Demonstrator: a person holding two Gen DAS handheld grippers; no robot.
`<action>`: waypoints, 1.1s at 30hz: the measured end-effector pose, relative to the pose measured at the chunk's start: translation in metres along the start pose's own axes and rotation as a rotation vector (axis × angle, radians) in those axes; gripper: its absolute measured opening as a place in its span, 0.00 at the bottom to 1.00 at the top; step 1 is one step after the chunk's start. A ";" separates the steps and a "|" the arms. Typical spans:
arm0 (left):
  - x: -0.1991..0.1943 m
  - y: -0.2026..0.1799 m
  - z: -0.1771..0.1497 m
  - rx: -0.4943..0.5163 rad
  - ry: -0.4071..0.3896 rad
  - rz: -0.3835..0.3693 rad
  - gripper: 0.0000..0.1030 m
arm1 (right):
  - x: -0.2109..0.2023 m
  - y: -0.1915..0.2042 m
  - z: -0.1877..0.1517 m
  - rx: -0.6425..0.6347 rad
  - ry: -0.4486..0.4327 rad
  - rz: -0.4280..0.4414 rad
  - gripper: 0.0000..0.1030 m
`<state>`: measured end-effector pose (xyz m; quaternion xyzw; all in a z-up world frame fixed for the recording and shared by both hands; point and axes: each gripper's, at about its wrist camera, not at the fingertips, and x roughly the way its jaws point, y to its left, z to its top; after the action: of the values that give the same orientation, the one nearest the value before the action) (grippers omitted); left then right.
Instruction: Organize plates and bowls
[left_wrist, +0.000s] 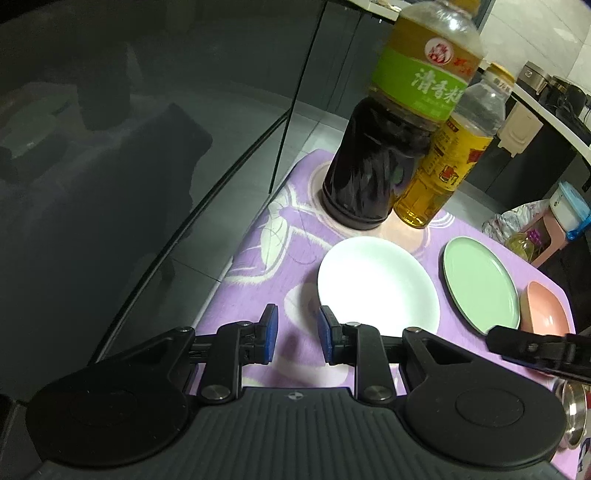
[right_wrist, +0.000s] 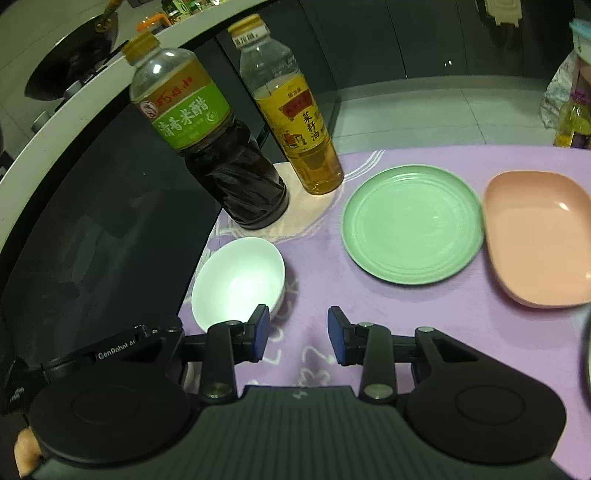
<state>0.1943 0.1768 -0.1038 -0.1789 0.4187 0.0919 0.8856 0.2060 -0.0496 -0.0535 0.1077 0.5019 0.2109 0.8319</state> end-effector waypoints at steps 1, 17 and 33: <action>0.004 -0.001 0.002 0.000 0.006 0.007 0.21 | 0.006 0.000 0.002 0.003 0.006 0.001 0.35; 0.000 0.010 0.010 -0.075 -0.047 -0.047 0.22 | 0.055 0.009 0.011 0.010 0.058 0.026 0.35; 0.047 -0.016 0.003 0.035 0.030 -0.069 0.11 | 0.092 0.005 0.016 0.033 0.121 0.015 0.12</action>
<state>0.2310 0.1636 -0.1348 -0.1789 0.4269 0.0512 0.8849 0.2566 -0.0024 -0.1170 0.1124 0.5537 0.2148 0.7966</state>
